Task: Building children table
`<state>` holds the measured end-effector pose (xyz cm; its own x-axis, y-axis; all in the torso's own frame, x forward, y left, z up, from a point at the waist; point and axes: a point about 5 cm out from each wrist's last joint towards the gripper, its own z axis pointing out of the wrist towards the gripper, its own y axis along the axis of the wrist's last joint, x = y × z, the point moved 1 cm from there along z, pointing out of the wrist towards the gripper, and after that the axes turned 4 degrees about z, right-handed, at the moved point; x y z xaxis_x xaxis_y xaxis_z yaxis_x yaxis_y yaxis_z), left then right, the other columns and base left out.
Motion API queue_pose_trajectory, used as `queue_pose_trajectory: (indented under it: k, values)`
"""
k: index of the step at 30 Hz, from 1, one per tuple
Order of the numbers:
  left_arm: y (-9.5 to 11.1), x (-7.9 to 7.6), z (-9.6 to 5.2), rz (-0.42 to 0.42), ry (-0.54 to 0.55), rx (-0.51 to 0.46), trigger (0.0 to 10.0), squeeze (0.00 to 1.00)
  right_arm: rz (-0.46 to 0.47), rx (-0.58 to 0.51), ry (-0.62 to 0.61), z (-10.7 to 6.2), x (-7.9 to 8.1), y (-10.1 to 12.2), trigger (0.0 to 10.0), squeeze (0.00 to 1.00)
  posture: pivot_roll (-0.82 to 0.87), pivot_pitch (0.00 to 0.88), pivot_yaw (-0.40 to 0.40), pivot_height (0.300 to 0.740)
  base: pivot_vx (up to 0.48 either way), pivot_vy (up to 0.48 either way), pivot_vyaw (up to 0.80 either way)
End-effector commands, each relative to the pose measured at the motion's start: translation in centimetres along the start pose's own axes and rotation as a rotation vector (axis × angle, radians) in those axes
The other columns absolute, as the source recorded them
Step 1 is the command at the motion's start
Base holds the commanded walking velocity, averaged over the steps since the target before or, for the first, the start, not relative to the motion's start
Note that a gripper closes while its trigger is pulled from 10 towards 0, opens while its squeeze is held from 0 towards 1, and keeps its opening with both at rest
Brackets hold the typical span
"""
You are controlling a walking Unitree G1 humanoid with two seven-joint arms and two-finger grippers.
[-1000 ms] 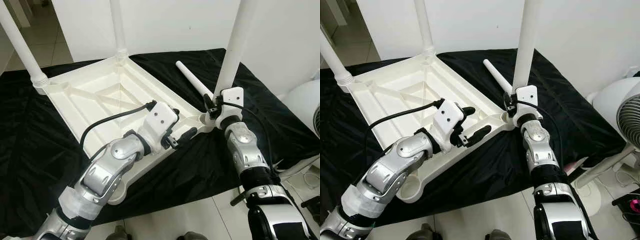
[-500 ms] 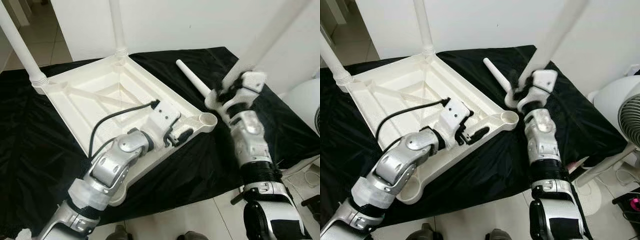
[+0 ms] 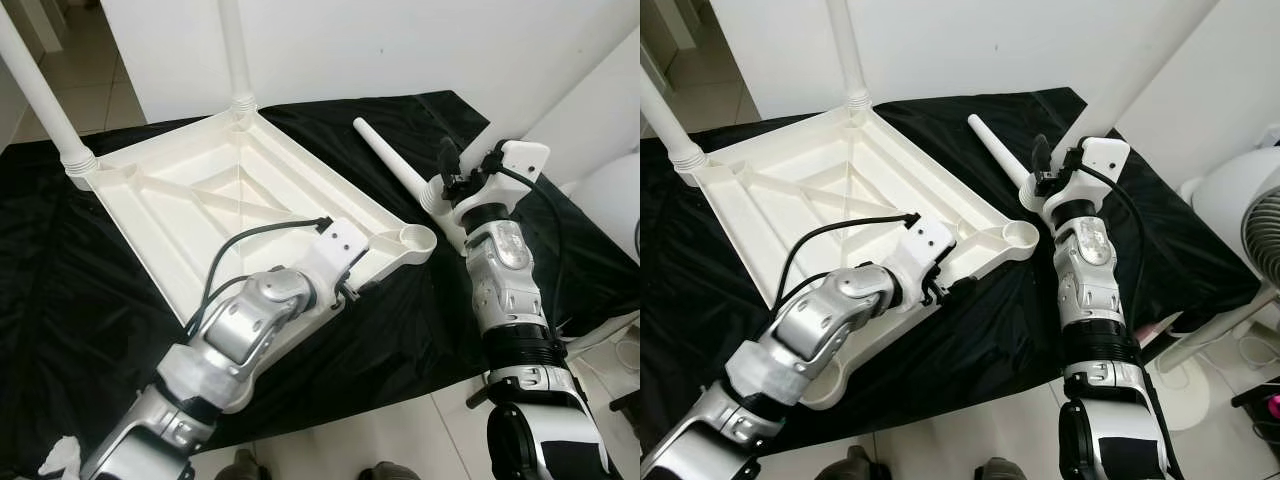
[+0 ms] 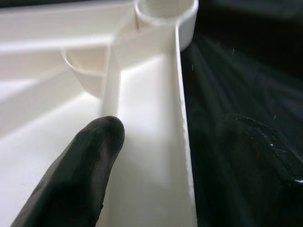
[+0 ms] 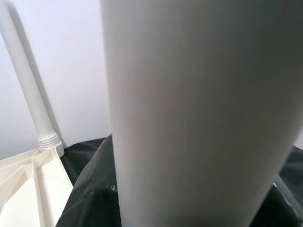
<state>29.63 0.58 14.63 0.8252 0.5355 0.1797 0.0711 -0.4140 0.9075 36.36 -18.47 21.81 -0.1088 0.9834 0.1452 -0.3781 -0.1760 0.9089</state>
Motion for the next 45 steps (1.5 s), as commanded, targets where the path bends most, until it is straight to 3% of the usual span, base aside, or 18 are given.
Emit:
queue_pose_trajectory:
  k: [1,7,8,11,12,17,22,26,31,32,33,34,35,36,41,42,45]
  values:
    - [-1.0,0.4,0.3,-0.001,0.071,0.077,10.0,0.0,0.002,-0.003,-0.006,-0.2,0.1,0.2,10.0,0.0,-0.09,0.022,0.081,0.74,0.0,0.0,0.0]
    - [-1.7,0.9,0.4,-0.011,0.089,0.123,10.0,0.0,-0.001,-0.002,-0.025,-0.5,-0.3,0.2,10.0,0.0,-0.09,0.021,0.087,0.74,0.0,0.0,0.0]
    - [-1.7,1.1,0.4,-0.004,0.092,0.122,3.7,0.0,-0.003,-0.001,-0.028,-0.5,-0.3,0.2,10.0,0.0,-0.09,0.021,0.091,0.74,0.0,0.0,0.0]
    - [-1.6,1.3,0.4,0.001,0.091,0.12,3.7,0.0,-0.006,0.0,-0.031,-0.5,-0.3,0.1,10.0,0.0,-0.09,0.021,0.091,0.74,0.0,0.0,0.0]
    - [-1.6,1.5,0.2,0.008,0.092,0.116,0.0,0.0,-0.006,0.001,-0.031,-0.5,-0.3,0.1,10.0,0.0,-0.09,0.021,0.091,0.74,0.0,0.0,0.0]
    - [-1.4,2.2,-0.6,0.042,0.08,0.099,0.0,0.0,-0.009,0.006,-0.032,-0.6,-0.3,0.1,10.0,0.0,-0.09,0.023,0.09,0.74,0.0,0.0,0.0]
    - [-1.3,2.2,-2.4,0.106,-0.018,0.053,0.0,0.0,-0.011,0.018,-0.027,-0.6,-0.2,-0.1,10.0,0.0,-0.08,0.023,0.085,0.74,0.0,0.0,0.0]
    - [-1.8,1.2,-3.9,0.17,-0.141,0.045,0.0,0.0,-0.014,0.028,-0.012,-0.5,0.1,-0.3,10.0,0.0,-0.08,0.023,0.077,0.74,0.0,0.0,0.0]
    - [-1.7,0.3,-4.4,0.184,-0.21,0.029,0.2,0.0,-0.013,0.031,-0.007,-0.4,0.2,-0.3,10.0,0.0,-0.07,0.022,0.073,0.74,0.0,0.0,0.0]
    - [-1.6,-0.2,-4.5,0.192,-0.233,0.021,0.8,0.0,-0.016,0.034,-0.003,-0.4,0.3,-0.3,10.0,0.0,-0.07,0.024,0.067,0.74,0.0,0.0,0.0]
    - [-1.5,-0.7,-4.5,0.206,-0.251,0.013,0.3,0.0,-0.018,0.038,0.001,-0.4,0.3,-0.4,10.0,0.0,-0.07,0.024,0.067,0.74,0.0,0.0,0.0]
    - [-1.4,-1.0,-4.4,0.228,-0.253,0.006,7.1,0.0,-0.02,0.041,0.004,-0.4,0.3,-0.4,10.0,0.0,-0.07,0.024,0.064,0.74,0.0,0.0,0.0]
    - [-1.4,-1.0,-4.4,0.228,-0.253,0.006,7.1,0.0,-0.02,0.041,0.004,-0.4,0.3,-0.4,10.0,0.0,-0.07,0.024,0.064,0.74,0.0,0.0,0.0]
    - [-1.4,-1.1,-4.2,0.244,-0.245,0.005,10.0,0.0,-0.022,0.044,0.007,-0.4,0.4,-0.4,10.0,0.0,-0.07,0.024,0.064,0.74,0.0,0.0,0.0]
    - [-1.0,-1.3,-3.9,0.228,-0.24,-0.022,10.0,0.0,-0.028,0.07,0.024,-0.4,0.6,-0.8,10.0,0.0,-0.07,0.022,0.063,0.74,0.0,0.0,0.0]
    - [-0.7,-1.3,-4.0,0.191,-0.254,-0.036,10.0,1.0,-0.037,0.088,0.035,-0.4,0.8,-1.1,10.0,0.0,-0.07,0.02,0.062,0.74,0.0,0.0,0.0]
    - [-0.2,-1.0,-4.2,0.189,-0.235,-0.065,10.0,1.0,-0.048,0.121,0.056,-0.4,1.1,-1.5,10.0,0.0,-0.07,0.02,0.062,0.74,0.0,0.0,0.0]
